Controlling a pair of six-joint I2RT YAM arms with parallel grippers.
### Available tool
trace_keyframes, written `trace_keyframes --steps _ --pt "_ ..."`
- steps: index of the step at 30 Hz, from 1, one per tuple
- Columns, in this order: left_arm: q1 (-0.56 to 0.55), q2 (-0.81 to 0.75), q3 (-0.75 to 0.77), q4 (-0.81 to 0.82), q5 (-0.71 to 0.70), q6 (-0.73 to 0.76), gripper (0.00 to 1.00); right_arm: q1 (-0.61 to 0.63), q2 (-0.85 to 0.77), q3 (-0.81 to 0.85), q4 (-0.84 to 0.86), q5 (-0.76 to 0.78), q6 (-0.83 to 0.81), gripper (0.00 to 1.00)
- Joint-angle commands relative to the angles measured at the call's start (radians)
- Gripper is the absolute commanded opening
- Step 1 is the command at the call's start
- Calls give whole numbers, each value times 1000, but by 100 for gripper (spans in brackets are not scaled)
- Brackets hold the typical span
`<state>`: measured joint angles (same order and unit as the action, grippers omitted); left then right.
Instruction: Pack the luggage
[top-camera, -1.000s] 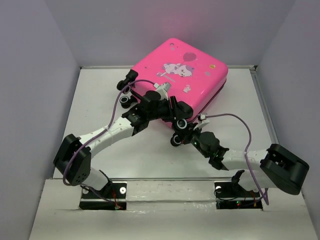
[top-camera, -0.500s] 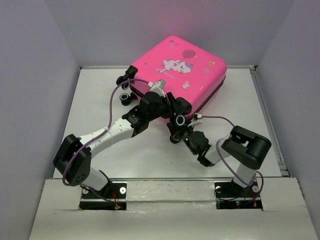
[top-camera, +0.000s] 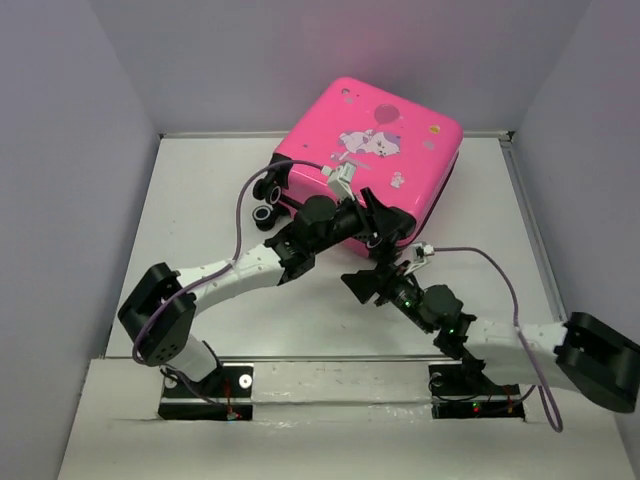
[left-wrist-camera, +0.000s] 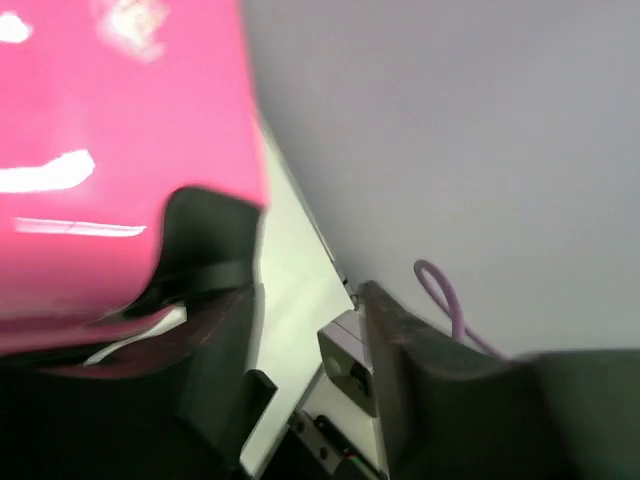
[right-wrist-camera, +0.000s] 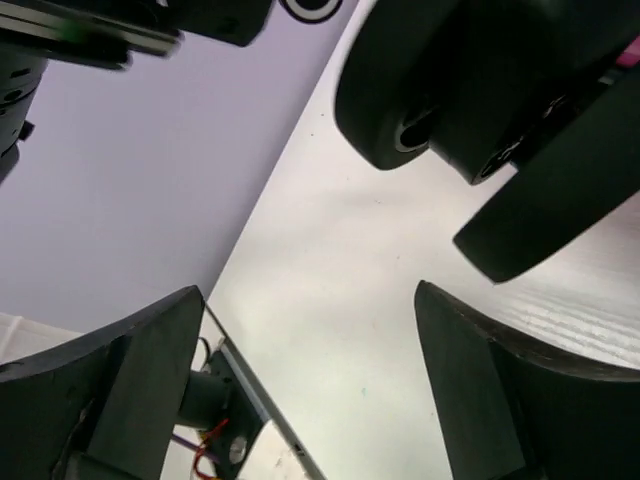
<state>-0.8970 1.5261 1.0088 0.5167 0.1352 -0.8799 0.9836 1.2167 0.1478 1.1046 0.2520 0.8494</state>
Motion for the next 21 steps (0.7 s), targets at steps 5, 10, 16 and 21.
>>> trace_keyframes --steps 5,10,16,21 --pt "49 -116 63 231 122 41 91 1 -569 221 -1187 116 -85 100" --pt "115 -194 175 -260 -24 286 92 1 -563 314 -1405 109 -75 100" --pt "240 -322 208 -713 -313 554 96 1 -519 366 -1473 161 -85 100" --pt "444 -351 122 -791 -389 665 99 1 -500 381 -1467 187 -108 100"
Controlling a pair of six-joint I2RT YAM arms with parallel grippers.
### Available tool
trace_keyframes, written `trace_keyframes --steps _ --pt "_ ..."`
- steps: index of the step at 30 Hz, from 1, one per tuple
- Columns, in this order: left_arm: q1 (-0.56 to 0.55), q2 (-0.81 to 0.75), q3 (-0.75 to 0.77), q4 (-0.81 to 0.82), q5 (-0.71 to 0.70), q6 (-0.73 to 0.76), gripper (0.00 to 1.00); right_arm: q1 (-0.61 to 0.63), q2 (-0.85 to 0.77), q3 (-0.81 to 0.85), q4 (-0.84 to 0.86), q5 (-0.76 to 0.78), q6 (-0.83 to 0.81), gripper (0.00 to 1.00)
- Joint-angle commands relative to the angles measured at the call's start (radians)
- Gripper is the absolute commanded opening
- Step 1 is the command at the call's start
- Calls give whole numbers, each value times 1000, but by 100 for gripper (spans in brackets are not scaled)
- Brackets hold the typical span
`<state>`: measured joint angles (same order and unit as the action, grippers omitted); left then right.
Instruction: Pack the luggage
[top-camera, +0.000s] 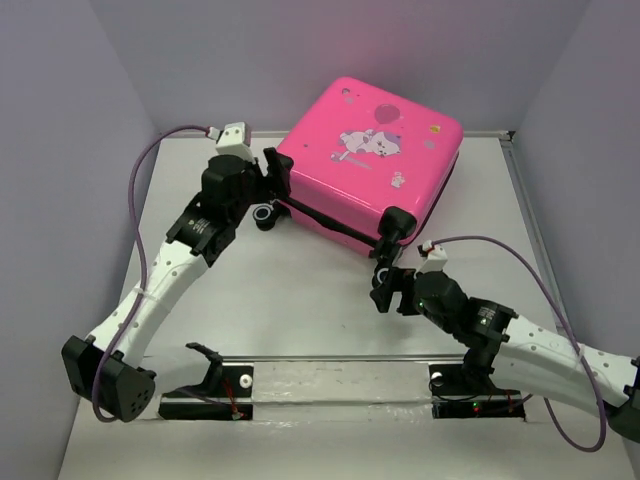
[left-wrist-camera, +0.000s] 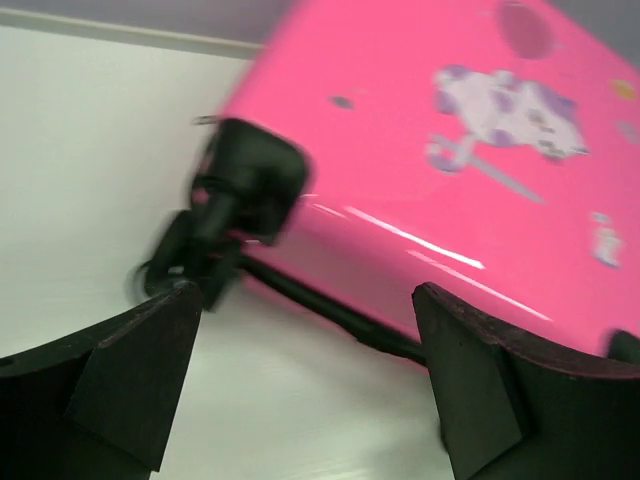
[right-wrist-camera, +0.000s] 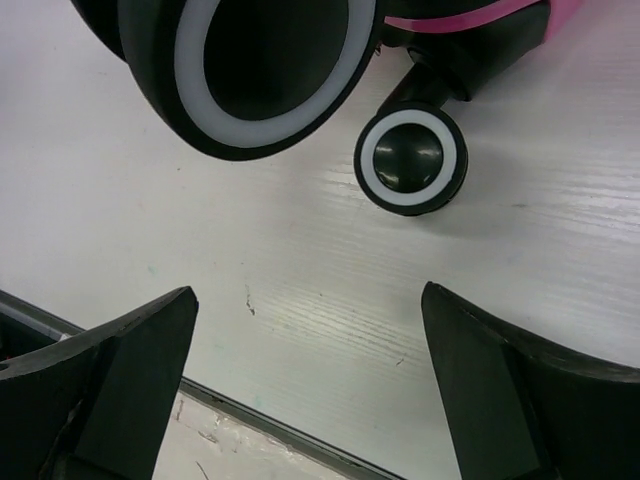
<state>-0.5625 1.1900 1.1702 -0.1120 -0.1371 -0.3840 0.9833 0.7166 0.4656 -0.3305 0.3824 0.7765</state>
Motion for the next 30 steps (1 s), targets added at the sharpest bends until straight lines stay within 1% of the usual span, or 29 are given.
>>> trace_keyframes --steps 1,2,5,7,10,16,17,18,23,25,26,27,29,30 --pt "134 20 -40 -167 -101 186 99 2 -2 64 -30 58 -39 100" --pt "171 40 -43 -170 -69 233 99 2 -14 61 -27 58 -48 100" --pt "197 100 -37 -146 -21 283 99 2 -49 45 -27 53 -54 100" --pt "204 121 -27 -109 51 290 99 2 -66 33 -24 52 -52 100" --pt "228 146 5 -95 115 295 99 2 -88 13 -18 35 -52 100" --pt "236 241 49 -81 133 312 99 2 -97 -12 2 32 -48 100" --pt "237 273 65 -81 133 315 98 2 -97 -15 5 30 -46 100" --pt "239 299 69 -81 164 316 97 2 -97 -19 5 35 -45 100" --pt "248 358 101 -72 195 316 91 2 -89 -22 8 62 -42 100" --pt "250 379 123 -72 209 312 85 2 -75 -15 8 69 -46 100" --pt "248 394 138 -68 214 307 68 2 -63 -5 10 84 -52 100" --pt "250 396 140 -64 214 304 54 2 -60 -2 10 91 -54 100" --pt "250 396 138 -61 211 295 23 2 -55 2 10 105 -60 99" --pt "250 392 128 -55 211 284 6 2 -55 7 8 111 -62 97"
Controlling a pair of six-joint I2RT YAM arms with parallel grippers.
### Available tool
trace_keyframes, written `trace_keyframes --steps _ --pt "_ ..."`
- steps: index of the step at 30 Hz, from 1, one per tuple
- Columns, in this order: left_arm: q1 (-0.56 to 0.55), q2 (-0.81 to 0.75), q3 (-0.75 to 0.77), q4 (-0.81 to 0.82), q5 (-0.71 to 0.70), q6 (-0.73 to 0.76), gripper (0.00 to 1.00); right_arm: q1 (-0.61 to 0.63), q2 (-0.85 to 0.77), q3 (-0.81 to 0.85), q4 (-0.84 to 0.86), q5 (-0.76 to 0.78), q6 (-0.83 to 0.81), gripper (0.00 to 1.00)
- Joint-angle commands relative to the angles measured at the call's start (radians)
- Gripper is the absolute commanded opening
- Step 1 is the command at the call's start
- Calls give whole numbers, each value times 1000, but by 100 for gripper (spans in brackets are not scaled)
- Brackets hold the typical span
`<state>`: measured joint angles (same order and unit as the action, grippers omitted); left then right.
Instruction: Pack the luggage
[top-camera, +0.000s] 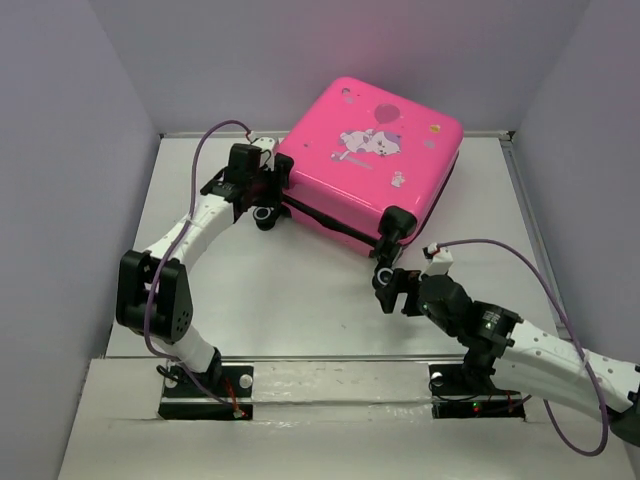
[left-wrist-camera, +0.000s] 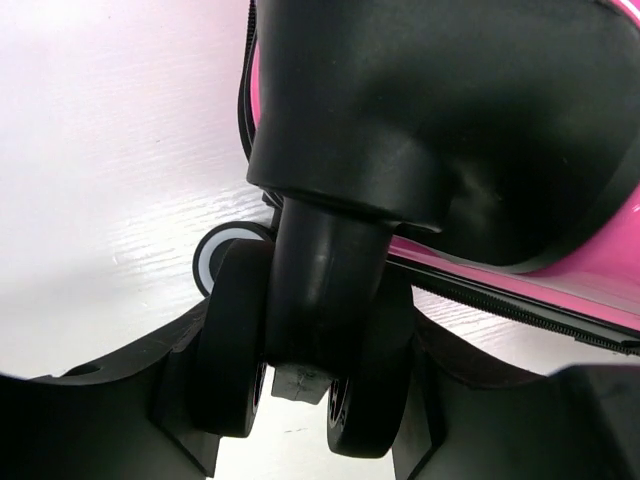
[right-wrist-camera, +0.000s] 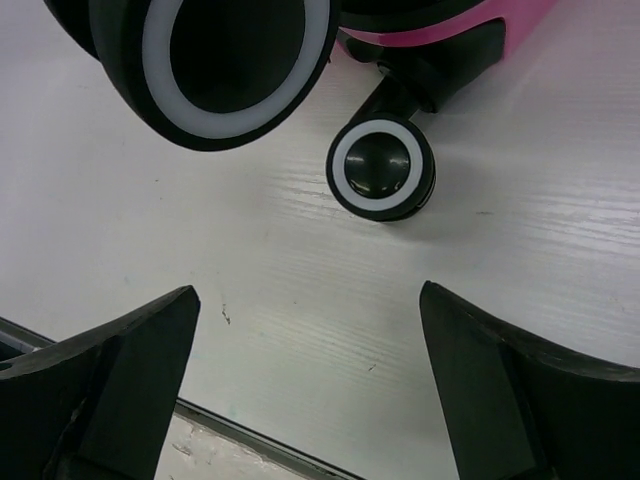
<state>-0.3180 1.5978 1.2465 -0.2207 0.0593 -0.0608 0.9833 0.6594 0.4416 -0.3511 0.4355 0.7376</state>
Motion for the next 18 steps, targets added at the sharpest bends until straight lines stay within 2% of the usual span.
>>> trace_keyframes --steps 1,3,7,8,13,15,16,18 --pt "5 -30 41 57 16 -43 6 2 3 34 31 77 -32 95" --pt "5 -48 11 64 2 -62 6 -9 25 49 29 98 -46 84" --pt "4 -137 -41 43 -29 -99 6 -58 55 86 11 132 -81 54" --pt "3 -154 -65 37 -33 -108 6 -72 57 94 0 135 -89 42" --pt "3 -307 -179 29 -7 -149 6 -220 59 124 -8 77 -155 32" --pt "3 -350 -240 37 25 -171 6 -262 68 146 7 49 -191 28" --pt "3 -396 -280 44 57 -180 6 -302 74 160 18 17 -228 23" --pt "3 -441 -312 46 80 -210 6 -342 103 175 50 -26 -262 21"
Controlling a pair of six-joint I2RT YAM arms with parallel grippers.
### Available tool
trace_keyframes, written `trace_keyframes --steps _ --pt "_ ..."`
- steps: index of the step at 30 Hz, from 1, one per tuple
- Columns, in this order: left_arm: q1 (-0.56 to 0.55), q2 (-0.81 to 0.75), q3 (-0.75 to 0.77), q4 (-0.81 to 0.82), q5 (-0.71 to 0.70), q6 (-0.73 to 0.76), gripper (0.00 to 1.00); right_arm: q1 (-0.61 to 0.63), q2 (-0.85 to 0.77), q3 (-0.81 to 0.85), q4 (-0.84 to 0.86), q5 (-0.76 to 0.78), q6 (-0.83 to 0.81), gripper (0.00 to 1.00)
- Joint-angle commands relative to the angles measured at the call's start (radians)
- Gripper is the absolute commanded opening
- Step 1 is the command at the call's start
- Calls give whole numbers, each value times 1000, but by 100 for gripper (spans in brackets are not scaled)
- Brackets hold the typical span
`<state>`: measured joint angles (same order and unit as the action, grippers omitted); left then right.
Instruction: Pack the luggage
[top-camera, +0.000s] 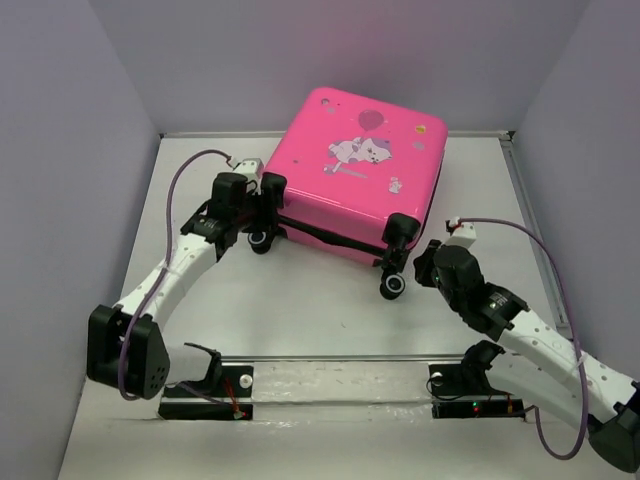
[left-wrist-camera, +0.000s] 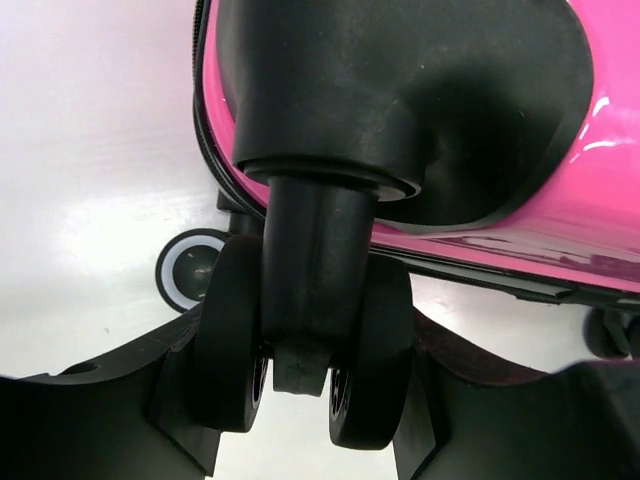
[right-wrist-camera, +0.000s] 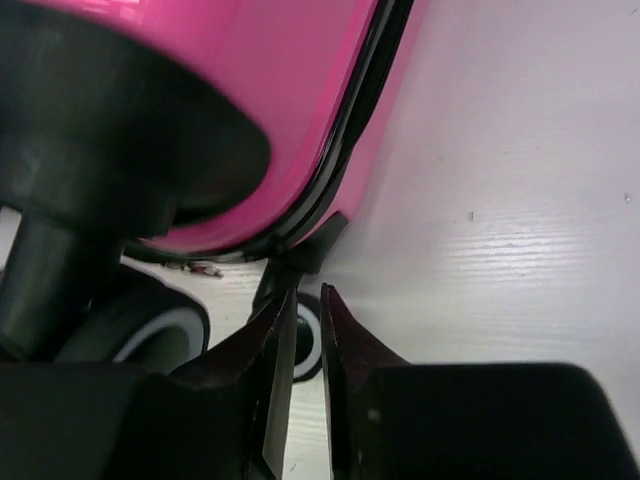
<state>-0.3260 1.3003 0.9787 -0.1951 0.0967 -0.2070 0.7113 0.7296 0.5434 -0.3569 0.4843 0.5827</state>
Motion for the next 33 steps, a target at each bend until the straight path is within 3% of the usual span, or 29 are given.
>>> trace_keyframes --steps 1,8,11,18,19,22,24,26,30,32,33 --pt "12 -197 -85 20 70 -78 6 -110 43 85 91 -122 -147 19" --pt "-2 -456 -254 37 164 -222 6 -214 253 190 295 -520 -277 14" --pt "-11 -534 -354 97 214 -323 6 -214 397 337 315 -611 -316 11" --pt "-28 -636 -463 333 278 -553 6 -262 519 593 258 -734 -394 10" --pt "-30 -654 -472 361 279 -583 6 -262 518 615 231 -737 -408 13" --pt "-38 -673 -492 460 268 -664 6 -262 432 606 185 -887 -423 47" --pt "-39 -673 -495 520 253 -707 6 -247 320 522 217 -953 -384 64" --pt "-39 -661 -491 552 241 -729 6 -172 248 449 290 -1010 -333 66" --pt "-45 -621 -473 638 239 -762 6 70 182 313 349 -903 -307 51" --pt "-47 -605 -462 651 239 -770 6 138 218 238 397 -765 -276 37" --pt "-48 -607 -454 654 236 -773 6 187 232 204 448 -710 -267 22"
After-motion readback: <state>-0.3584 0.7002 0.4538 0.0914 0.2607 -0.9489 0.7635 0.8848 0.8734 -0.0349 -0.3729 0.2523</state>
